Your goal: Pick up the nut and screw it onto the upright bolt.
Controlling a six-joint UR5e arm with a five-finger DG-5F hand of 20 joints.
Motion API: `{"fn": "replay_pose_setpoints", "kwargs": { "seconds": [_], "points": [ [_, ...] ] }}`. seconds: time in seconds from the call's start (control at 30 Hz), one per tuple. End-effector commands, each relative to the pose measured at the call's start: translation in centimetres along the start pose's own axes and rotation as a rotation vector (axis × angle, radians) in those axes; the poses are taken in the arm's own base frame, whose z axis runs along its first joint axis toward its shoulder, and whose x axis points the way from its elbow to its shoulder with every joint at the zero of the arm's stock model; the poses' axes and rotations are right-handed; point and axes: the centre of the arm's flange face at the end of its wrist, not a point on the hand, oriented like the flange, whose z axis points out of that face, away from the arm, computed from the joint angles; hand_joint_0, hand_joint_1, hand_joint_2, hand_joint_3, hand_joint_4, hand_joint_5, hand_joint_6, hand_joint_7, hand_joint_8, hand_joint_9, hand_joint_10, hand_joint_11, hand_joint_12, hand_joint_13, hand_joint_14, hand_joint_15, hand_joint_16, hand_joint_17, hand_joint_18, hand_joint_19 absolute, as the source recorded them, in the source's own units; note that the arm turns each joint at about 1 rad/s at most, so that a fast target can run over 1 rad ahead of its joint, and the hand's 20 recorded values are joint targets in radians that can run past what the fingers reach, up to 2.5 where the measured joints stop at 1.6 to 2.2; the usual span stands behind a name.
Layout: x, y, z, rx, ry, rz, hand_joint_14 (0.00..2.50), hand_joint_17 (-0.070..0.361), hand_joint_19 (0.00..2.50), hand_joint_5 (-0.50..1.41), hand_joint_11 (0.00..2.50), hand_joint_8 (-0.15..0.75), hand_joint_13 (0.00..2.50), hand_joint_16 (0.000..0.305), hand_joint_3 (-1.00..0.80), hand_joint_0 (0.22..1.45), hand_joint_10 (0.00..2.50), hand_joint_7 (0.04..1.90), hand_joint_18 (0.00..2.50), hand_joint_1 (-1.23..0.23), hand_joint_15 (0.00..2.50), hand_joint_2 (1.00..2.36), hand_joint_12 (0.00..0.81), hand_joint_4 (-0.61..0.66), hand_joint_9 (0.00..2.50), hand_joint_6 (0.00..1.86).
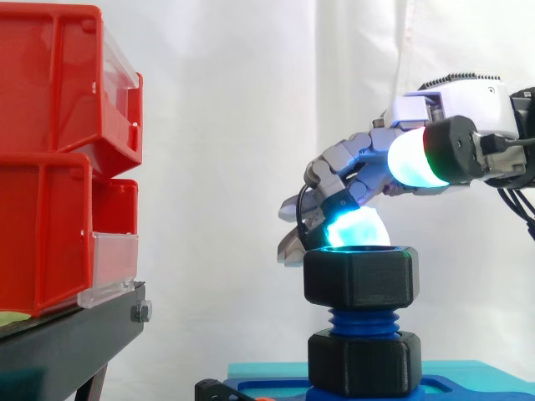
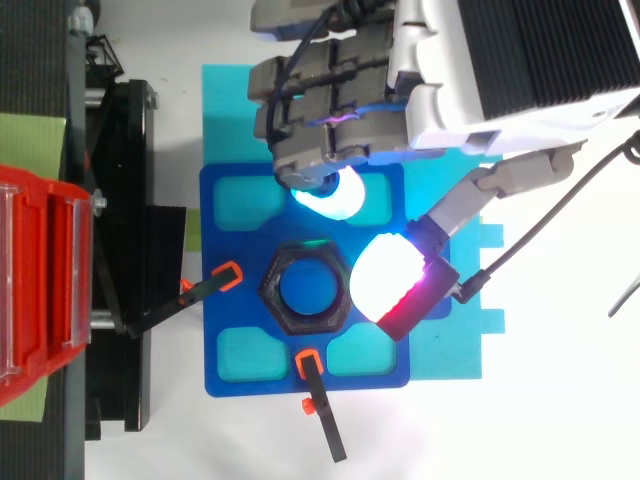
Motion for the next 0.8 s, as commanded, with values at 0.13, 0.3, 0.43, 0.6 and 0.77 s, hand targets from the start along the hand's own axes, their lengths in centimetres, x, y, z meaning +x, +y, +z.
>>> {"fn": "replay_pose_setpoints", "kwargs": {
  "seconds": [0.13, 0.3, 0.43, 0.6, 0.77],
  "points": [
    [-2.5, 0.4, 0.4, -0.009, -0.007, -0.004, 0.00, 0.045, 0.00, -0.10, 0.00, 0.252, 0.55, 0.020, -0.50, 0.52, 0.00, 0.94, 0.17, -0.17, 0.00, 1.00, 0.251, 0.25, 0.65, 0.50],
    [-3.7, 1.0, 1.0, -0.021, -0.025, -0.023, 0.00, 0.053, 0.00, -0.14, 0.00, 0.235, 0.49, 0.023, -0.50, 0.51, 0.00, 0.74, 0.12, -0.15, 0.00, 1.00, 0.265, 0.20, 0.57, 0.50],
    [-3.9, 1.4, 1.5, -0.033, -0.054, -0.031, 0.00, 0.057, 0.00, -0.15, 0.00, 0.227, 0.46, 0.025, -0.50, 0.51, 0.00, 0.70, 0.10, -0.14, 0.00, 1.00, 0.272, 0.19, 0.55, 0.50],
    [-3.7, 2.6, 2.1, -0.044, -0.054, -0.032, 0.00, 0.060, 0.00, -0.15, 0.00, 0.223, 0.43, 0.027, -0.50, 0.51, 0.00, 0.66, 0.07, -0.13, 0.00, 1.00, 0.278, 0.19, 0.51, 0.50],
    [-2.0, 3.5, 2.3, -0.046, -0.033, -0.017, 0.00, 0.065, 0.00, -0.15, 0.00, 0.220, 0.40, 0.029, -0.50, 0.50, 0.00, 0.65, 0.04, -0.11, 0.00, 1.00, 0.287, 0.18, 0.50, 0.50]
  ]
}}
